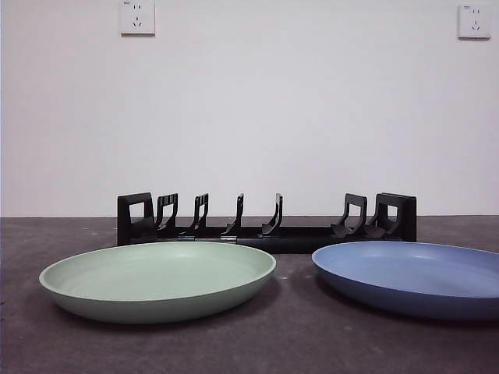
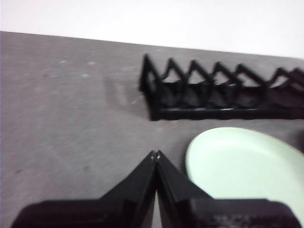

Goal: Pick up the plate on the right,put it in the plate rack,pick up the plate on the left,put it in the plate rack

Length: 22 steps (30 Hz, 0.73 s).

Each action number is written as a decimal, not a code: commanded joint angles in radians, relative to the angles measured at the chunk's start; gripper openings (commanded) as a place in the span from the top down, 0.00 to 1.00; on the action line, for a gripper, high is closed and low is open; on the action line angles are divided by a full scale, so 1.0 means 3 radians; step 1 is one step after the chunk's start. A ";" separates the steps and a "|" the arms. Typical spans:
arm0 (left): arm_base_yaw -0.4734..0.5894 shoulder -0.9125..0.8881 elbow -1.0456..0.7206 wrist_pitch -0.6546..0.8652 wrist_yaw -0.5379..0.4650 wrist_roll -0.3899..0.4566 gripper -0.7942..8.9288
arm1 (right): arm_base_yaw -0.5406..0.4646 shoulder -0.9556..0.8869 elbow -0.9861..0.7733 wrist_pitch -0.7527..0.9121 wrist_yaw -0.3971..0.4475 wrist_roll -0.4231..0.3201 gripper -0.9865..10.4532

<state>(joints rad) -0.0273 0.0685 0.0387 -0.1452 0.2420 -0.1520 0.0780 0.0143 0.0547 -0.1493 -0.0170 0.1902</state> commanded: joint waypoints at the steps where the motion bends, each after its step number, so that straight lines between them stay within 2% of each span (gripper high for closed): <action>1: 0.0006 0.0052 0.0156 0.0011 0.0104 -0.0107 0.93 | 0.0001 0.0057 0.0202 0.0051 -0.0008 0.0181 0.92; 4: 0.0008 0.0160 0.0341 -0.0042 0.0130 -0.0107 0.93 | 0.0001 0.0219 0.0443 0.0047 -0.0051 0.0179 0.92; 7: 0.0008 0.0326 0.0579 -0.0114 0.0197 -0.0104 0.93 | 0.0001 0.0467 0.0727 -0.0008 -0.0211 0.0179 0.92; 12: 0.0008 0.0674 0.1063 -0.0272 0.0425 -0.0057 0.93 | 0.0001 0.1003 0.1362 -0.0505 -0.0430 0.0108 0.92; 16: 0.0008 0.0980 0.1523 -0.0540 0.0635 0.0123 0.93 | 0.0001 0.1459 0.1989 -0.1095 -0.0587 -0.0184 0.92; 22: 0.0006 0.1371 0.2210 -0.1102 0.0793 0.0401 0.93 | 0.0001 0.2026 0.2895 -0.1975 -0.0656 -0.0669 0.92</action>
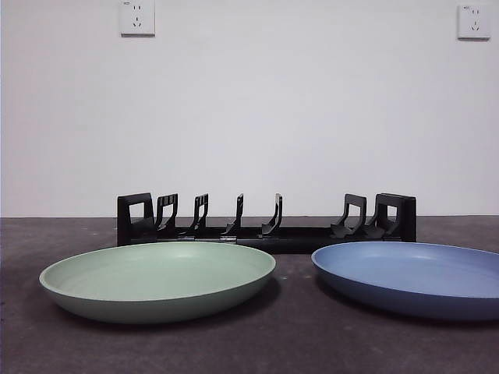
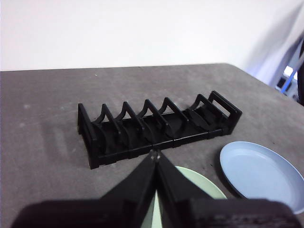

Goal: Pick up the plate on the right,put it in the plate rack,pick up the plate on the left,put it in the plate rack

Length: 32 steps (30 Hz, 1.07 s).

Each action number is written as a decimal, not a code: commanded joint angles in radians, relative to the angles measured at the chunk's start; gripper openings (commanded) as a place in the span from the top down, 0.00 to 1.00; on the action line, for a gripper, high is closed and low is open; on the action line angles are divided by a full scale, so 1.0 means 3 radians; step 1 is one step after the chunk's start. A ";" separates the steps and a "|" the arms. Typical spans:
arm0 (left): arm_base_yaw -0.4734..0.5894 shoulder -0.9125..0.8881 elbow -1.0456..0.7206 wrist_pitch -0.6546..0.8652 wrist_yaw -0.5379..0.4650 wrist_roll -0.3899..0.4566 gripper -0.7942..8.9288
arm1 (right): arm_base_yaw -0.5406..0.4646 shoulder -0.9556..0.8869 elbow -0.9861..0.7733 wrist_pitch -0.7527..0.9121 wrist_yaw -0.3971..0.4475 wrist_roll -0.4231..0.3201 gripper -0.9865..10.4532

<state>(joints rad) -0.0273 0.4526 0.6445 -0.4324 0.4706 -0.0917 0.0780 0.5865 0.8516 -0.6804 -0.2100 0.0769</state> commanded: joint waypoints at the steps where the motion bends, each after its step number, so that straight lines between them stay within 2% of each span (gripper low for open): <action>1: 0.0006 0.0139 0.0286 -0.0230 0.0033 0.0237 0.93 | 0.0001 0.0183 0.0343 -0.0308 -0.0014 -0.0341 0.92; 8: -0.0032 0.0435 0.0847 -0.0731 0.0117 0.0464 0.93 | 0.0001 0.0439 0.0755 -0.0735 -0.0215 -0.0515 0.92; 17: -0.0231 0.0604 0.0965 -0.0825 0.0118 0.0496 0.91 | 0.0001 0.0439 0.0779 -0.0839 -0.0276 -0.0543 0.91; 18: -0.0235 0.0605 0.0971 -0.0825 0.0117 0.0495 0.85 | 0.0001 0.0439 0.0781 -0.0835 -0.0282 -0.0534 0.87; 19: -0.0235 0.0605 0.0984 -0.0825 0.0118 0.0496 0.72 | 0.0001 0.0439 0.0781 -0.0834 -0.0304 -0.0532 0.80; 21: -0.0237 0.0615 0.1048 -0.0828 0.0118 0.0497 0.28 | 0.0001 0.0439 0.0781 -0.0838 -0.0364 -0.0520 0.57; 22: -0.0242 0.0626 0.1094 -0.0828 0.0120 0.0500 0.20 | 0.0001 0.0439 0.0781 -0.0846 -0.0366 -0.0516 0.48; 24: -0.0257 0.0657 0.1185 -0.0844 0.0219 0.0610 0.20 | 0.0001 0.0439 0.0781 -0.0865 -0.0370 -0.0495 0.42; 28: -0.0328 0.0755 0.1350 -0.0926 0.0243 0.0707 0.20 | 0.0001 0.0439 0.0788 -0.0889 -0.0385 -0.0484 0.42; 32: -0.0454 0.0804 0.1376 -0.1026 0.0294 0.0941 0.21 | 0.0001 0.0533 0.0880 -0.1031 -0.0371 -0.0429 0.42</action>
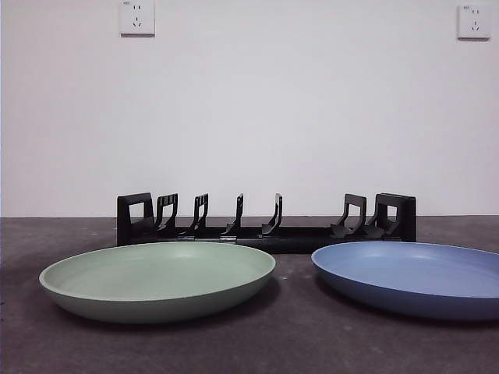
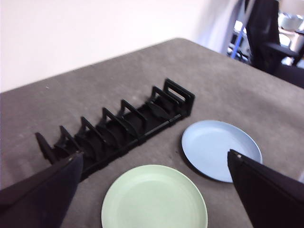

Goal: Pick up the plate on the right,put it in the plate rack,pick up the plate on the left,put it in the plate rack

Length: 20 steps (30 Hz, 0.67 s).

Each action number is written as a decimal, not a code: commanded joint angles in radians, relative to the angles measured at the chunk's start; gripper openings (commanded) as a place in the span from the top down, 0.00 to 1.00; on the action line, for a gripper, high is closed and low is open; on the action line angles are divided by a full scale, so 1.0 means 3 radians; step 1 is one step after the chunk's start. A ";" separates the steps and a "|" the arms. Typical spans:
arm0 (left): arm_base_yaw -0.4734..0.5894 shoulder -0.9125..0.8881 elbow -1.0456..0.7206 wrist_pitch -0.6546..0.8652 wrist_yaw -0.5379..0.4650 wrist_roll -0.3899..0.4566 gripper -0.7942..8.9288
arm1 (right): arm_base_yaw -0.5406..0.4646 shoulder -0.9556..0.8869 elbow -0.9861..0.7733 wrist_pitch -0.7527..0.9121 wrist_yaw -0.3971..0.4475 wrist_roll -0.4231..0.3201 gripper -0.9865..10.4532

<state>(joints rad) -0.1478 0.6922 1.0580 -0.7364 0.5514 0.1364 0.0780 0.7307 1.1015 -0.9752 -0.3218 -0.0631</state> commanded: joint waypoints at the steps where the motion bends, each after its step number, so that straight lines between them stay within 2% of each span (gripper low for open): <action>1: -0.0102 0.0006 -0.0003 -0.0024 0.0024 0.0249 0.21 | 0.0001 0.0125 0.0075 -0.0134 0.0005 0.0057 0.42; 5: -0.0395 0.0006 -0.0003 -0.0022 0.0022 0.0600 0.21 | 0.0001 0.0558 0.0090 -0.0456 0.0062 0.0079 0.42; 9: -0.0685 0.0028 -0.0003 -0.0022 0.0018 0.0848 0.21 | 0.0001 0.1160 0.0090 -0.0492 0.0264 0.0090 0.42; 14: -0.0872 0.0086 -0.0003 -0.0022 -0.0018 0.0894 0.21 | 0.0001 0.1803 0.0089 -0.0399 0.0303 0.0089 0.42; 17: -0.0931 0.0112 -0.0003 -0.0017 -0.0018 0.0895 0.21 | 0.0001 0.2084 0.0089 -0.0301 0.0304 0.0089 0.48; 20: -0.0974 0.0135 -0.0003 -0.0011 -0.0017 0.0896 0.21 | 0.0001 0.2333 0.0089 -0.0211 0.0318 0.0088 0.48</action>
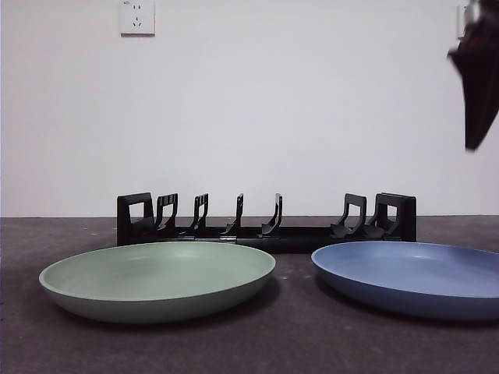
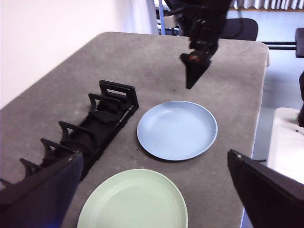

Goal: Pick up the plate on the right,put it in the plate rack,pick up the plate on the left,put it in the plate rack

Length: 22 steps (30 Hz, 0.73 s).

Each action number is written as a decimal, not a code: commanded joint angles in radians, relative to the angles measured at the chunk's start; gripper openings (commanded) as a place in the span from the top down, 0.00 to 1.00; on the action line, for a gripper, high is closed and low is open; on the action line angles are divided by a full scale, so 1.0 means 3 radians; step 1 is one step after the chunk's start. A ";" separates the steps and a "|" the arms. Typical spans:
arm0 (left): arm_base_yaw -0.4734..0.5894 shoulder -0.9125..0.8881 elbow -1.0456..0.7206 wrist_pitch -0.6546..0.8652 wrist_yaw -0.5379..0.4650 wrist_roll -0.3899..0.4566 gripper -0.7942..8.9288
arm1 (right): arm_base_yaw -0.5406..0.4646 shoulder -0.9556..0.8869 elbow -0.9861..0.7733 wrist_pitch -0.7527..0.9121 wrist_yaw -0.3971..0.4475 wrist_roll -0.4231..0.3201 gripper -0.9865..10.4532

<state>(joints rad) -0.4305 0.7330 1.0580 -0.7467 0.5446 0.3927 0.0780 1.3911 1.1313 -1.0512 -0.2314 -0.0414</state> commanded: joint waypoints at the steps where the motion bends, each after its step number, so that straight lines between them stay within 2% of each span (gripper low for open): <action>1: -0.0045 0.0003 -0.0003 0.0024 0.0006 0.0042 0.21 | 0.0001 0.0210 -0.0010 0.0070 0.0033 0.0014 0.48; 7: -0.0076 0.0045 -0.0003 0.0024 0.0006 0.0043 0.21 | 0.0001 0.0573 -0.0010 0.0235 0.0160 0.0013 0.48; 14: -0.0078 0.0084 -0.0003 0.0029 0.0006 0.0043 0.21 | 0.0001 0.0848 -0.0010 0.0379 0.0167 0.0013 0.48; 18: -0.0076 0.0117 -0.0003 0.0032 0.0006 0.0043 0.21 | 0.0001 0.0969 -0.0011 0.0437 0.0167 0.0013 0.55; 22: -0.0076 0.0142 -0.0003 0.0051 0.0006 0.0042 0.21 | 0.0001 0.1027 -0.0011 0.0467 0.0172 0.0013 0.57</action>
<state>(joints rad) -0.4511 0.7769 1.0580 -0.7429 0.5442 0.3935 0.0780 1.6901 1.1313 -0.9150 -0.1822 -0.0410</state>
